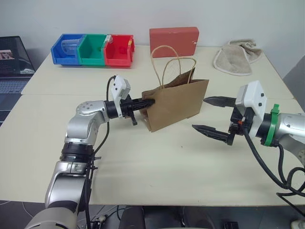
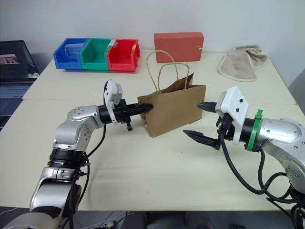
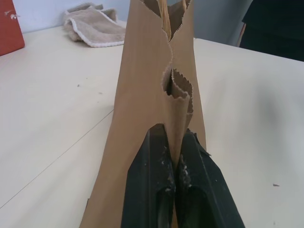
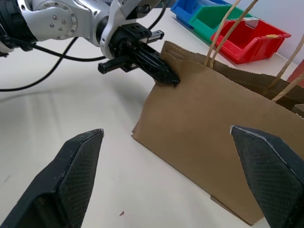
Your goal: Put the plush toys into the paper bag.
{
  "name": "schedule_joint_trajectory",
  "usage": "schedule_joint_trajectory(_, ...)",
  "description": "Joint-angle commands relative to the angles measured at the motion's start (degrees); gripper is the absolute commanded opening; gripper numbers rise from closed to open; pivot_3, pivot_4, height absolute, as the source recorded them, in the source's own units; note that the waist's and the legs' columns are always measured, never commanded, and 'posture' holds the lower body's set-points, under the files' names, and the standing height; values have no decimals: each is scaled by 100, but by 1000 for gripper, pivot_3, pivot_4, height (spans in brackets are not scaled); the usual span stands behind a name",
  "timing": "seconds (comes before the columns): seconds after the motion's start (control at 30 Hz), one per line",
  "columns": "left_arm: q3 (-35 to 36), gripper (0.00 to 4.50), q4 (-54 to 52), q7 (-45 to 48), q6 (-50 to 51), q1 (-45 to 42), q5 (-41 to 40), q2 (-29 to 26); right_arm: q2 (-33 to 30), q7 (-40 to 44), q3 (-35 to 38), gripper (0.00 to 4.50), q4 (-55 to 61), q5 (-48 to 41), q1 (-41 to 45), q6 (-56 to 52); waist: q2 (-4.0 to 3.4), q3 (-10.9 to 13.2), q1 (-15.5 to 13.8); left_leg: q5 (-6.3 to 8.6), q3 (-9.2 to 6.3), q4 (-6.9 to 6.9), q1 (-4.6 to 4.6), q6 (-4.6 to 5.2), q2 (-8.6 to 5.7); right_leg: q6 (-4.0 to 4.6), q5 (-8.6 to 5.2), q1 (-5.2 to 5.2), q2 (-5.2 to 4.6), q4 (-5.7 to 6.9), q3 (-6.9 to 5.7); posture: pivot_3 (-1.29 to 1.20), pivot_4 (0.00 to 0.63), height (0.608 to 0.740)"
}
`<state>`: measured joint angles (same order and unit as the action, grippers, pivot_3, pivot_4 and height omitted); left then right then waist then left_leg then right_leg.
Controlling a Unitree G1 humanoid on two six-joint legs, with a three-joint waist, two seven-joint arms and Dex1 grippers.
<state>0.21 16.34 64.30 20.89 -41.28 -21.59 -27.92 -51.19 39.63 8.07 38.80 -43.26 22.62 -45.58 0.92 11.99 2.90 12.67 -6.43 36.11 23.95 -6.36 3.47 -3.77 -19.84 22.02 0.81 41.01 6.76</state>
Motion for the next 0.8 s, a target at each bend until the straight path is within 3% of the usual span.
schedule_joint_trajectory(0.03, -1, 21, -186, 328, 102, -176, -203, -110, -74, 59, 206, 4500, 239, 56, -102, 192, 0, 0, 0, 0, 0, 0, 0, 0, 0, 0, 0, 0, 0, 0, 0, 0, 150, 740)
schedule_joint_trajectory(0.1, -53, 21, -267, 571, 184, -224, -248, -189, -214, 170, 467, 4500, 292, -192, -224, 44, 0, 0, 2, 0, 0, 0, 0, 0, 0, 0, 0, -1, 0, 0, -1, 0, 150, 740)
schedule_joint_trajectory(0.3, -374, 21, -287, 1348, 383, -469, -332, -302, -897, 400, 2207, 4500, 492, -1299, -1031, -813, 0, 0, -62, 0, -1, -1, -4, 1, -2, 0, 0, -9, -1, -4, -1, 0, 150, 740)
schedule_joint_trajectory(0.5, -645, 21, 78, 1815, 257, -643, -239, -231, -1107, 374, 3665, 4500, 750, -1600, -1928, -1258, 1, 0, -106, 0, -3, 2, -17, 1, -3, 0, 0, -27, 1, -6, -2, 0, 150, 740)
schedule_joint_trajectory(0.77, -895, 21, 453, 1745, -107, -723, 216, -222, -1132, -107, 3525, 4500, 872, -1861, -2095, -1235, 1, 0, -83, -2, -1, 4, -22, 4, -2, 0, 0, -32, 3, -5, 2, 0, 150, 740)
schedule_joint_trajectory(0.8, -835, 219, 410, 1664, -83, -718, 210, -239, -1166, -124, 3435, 4500, 816, -1827, -2052, -1192, 1, 0, -89, -2, -1, 5, -22, 4, -3, 0, 0, -32, 2, -6, 2, 0, 150, 740)
